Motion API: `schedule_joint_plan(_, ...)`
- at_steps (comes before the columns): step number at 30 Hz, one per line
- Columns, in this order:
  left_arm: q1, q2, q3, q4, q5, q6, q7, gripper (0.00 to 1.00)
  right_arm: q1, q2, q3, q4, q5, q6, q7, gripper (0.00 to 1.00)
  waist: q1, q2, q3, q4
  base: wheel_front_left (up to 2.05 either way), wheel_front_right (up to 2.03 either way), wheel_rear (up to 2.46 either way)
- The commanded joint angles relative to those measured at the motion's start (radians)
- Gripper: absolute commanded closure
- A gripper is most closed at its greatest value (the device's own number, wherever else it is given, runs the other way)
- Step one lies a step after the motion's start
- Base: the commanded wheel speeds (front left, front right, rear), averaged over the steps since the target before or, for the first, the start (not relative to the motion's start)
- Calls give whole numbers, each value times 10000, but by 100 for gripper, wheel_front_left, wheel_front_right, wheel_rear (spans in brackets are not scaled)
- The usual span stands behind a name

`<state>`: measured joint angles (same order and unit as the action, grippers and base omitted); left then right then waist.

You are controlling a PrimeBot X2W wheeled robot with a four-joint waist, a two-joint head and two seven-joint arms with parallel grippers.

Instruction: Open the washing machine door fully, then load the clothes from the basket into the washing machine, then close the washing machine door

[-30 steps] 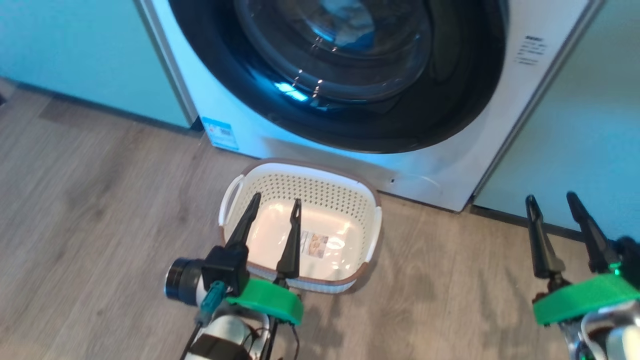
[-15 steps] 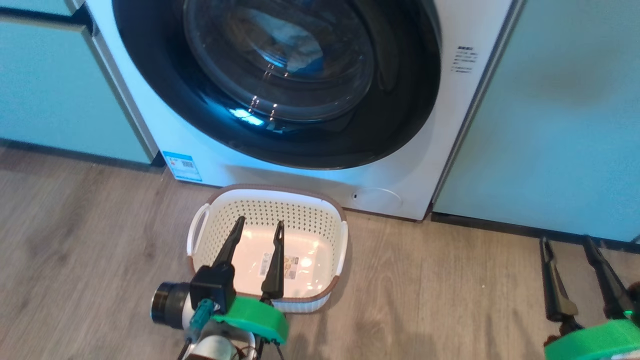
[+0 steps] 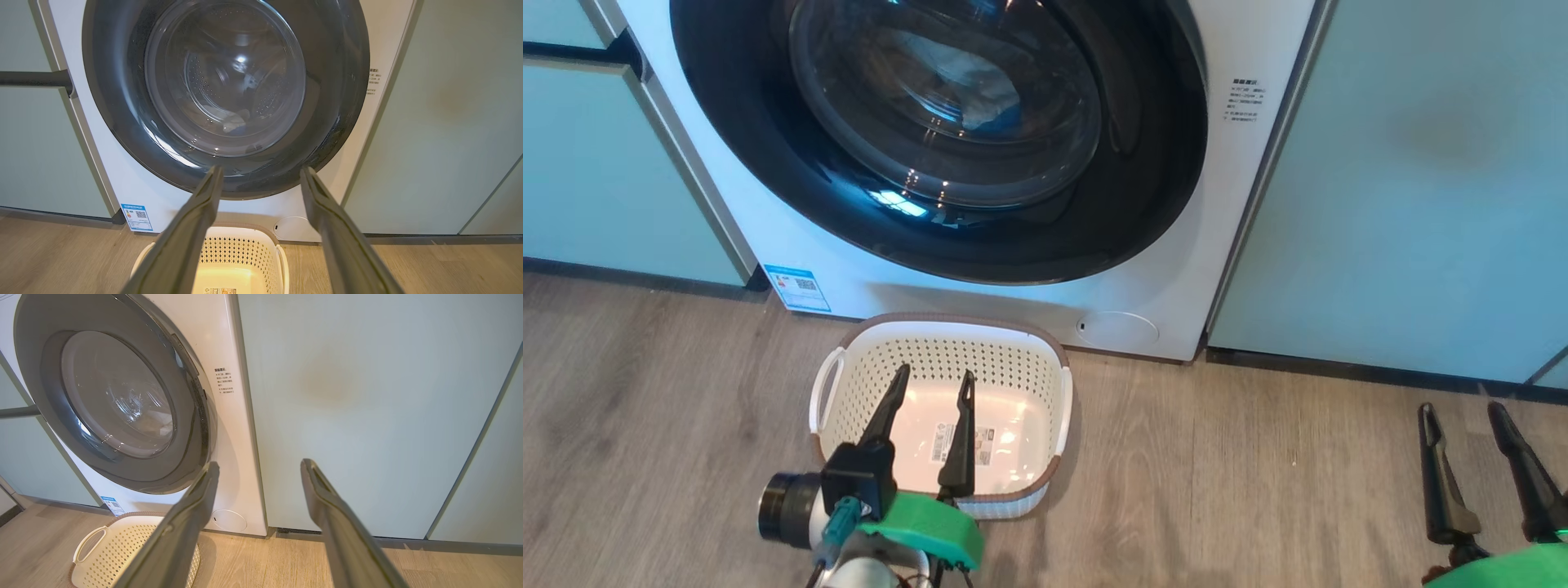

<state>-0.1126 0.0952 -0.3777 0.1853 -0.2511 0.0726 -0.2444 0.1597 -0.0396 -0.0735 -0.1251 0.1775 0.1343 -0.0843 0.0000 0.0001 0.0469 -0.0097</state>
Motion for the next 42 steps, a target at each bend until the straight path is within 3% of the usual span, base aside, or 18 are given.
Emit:
schedule_joint_plan(1, -235, 167, 349, -404, -49, 101, 27, 0, -234, -108, 145, -399, 103, -36, 18, 0, 0, -1, 14, -2, 0, 0, 0)
schedule_joint_plan(34, -439, 255, 179, -408, -220, 373, 131, 0, -442, -107, 187, -233, 342, -36, -64, 0, 0, -1, 381, 42, 0, 0, 0)
schedule_joint_plan(35, -28, 109, -151, -46, -235, 332, 172, 100, -26, 19, -25, 126, 298, 2, -7, 100, 1, -1, 382, 42, 0, 0, 0)
schedule_joint_plan(42, 241, 67, -120, 492, -504, 297, 217, 100, 29, 99, 112, 831, 585, 1, 2, 100, 0, -1, 371, 43, 0, 0, 0)
